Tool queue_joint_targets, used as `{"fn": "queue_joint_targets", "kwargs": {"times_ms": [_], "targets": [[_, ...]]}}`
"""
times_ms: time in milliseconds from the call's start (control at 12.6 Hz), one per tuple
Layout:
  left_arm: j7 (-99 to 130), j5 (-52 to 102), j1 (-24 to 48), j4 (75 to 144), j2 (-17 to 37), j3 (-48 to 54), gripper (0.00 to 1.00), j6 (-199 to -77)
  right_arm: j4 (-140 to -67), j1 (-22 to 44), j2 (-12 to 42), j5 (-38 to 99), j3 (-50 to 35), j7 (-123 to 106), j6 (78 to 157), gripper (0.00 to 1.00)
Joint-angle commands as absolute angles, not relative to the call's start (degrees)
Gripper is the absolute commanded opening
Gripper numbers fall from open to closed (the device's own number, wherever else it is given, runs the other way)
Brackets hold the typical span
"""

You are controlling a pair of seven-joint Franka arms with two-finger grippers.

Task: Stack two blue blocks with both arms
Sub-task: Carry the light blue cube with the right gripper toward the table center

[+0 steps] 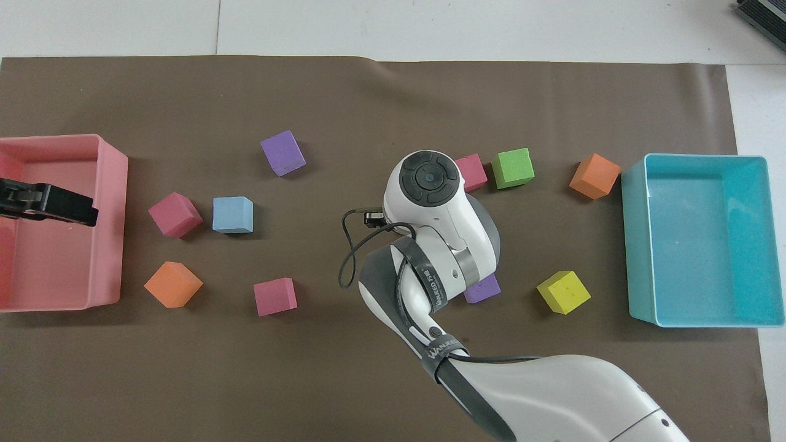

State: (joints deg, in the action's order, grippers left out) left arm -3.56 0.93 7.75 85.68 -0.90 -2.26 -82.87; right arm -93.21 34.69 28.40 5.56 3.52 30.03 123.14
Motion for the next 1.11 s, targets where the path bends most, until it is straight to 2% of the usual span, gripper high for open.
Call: {"fn": "queue_joint_targets", "kwargs": {"times_ms": [0,317,634,871,950,1030], "targets": [[-4.39,0.62,6.50,86.04,-1.58,-1.49,1.00,-82.18,-93.25,35.59,29.61,5.45,3.60,31.11,125.14,0.00],[-4.39,0.62,6.50,86.04,-1.58,-1.49,1.00,-82.18,-97.02,35.77,29.09,4.75,3.60,30.41,126.82,0.00],[-4.39,0.62,6.50,86.04,-1.58,-1.49,1.00,-82.18,-97.29,35.77,28.92,4.75,3.34,30.15,126.48,0.00],[-4.39,0.62,6.50,86.04,-1.58,-1.49,1.00,-82.18,-97.29,35.95,28.74,4.75,3.25,29.36,126.12,0.06],[-4.39,0.62,6.50,86.04,-1.58,-1.49,1.00,-82.18,-97.29,35.95,28.74,4.83,3.25,29.27,126.04,0.17],[-4.39,0.62,6.50,86.04,-1.58,-1.49,1.00,-82.18,-97.29,35.86,28.74,4.83,3.25,29.27,125.86,0.52]]}}
